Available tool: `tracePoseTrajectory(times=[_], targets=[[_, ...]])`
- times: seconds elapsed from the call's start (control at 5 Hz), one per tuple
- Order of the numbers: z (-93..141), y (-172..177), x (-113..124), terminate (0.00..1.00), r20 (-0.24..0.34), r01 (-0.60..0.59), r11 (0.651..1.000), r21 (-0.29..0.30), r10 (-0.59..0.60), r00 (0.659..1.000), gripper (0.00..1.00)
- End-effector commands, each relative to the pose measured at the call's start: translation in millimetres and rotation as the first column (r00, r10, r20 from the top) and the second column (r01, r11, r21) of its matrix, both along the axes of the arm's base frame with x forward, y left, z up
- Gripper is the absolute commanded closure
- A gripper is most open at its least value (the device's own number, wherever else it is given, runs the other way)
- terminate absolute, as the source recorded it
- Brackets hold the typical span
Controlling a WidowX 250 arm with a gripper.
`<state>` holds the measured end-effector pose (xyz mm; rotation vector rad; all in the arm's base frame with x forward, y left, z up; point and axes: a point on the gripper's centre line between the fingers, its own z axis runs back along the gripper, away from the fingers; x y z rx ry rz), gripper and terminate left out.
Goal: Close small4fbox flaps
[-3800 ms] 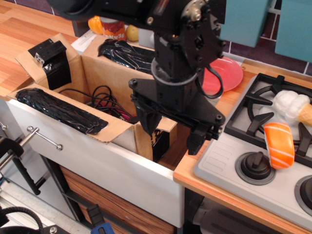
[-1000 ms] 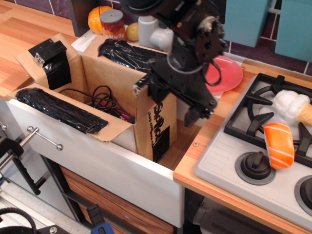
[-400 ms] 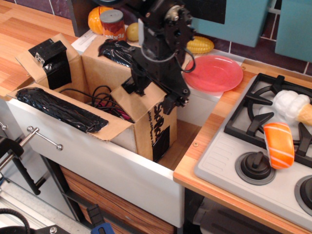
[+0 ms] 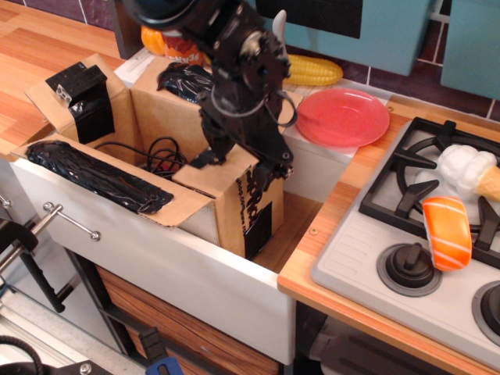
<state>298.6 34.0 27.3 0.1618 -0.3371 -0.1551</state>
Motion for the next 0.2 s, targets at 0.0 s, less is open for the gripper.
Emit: tracePoseTrajectory(times=[0.0], targets=[[-0.3, -0.2, 2.0, 1.00, 0.009, -0.037, 0.999, -0.040, 0.038, 0.999, 0.00]])
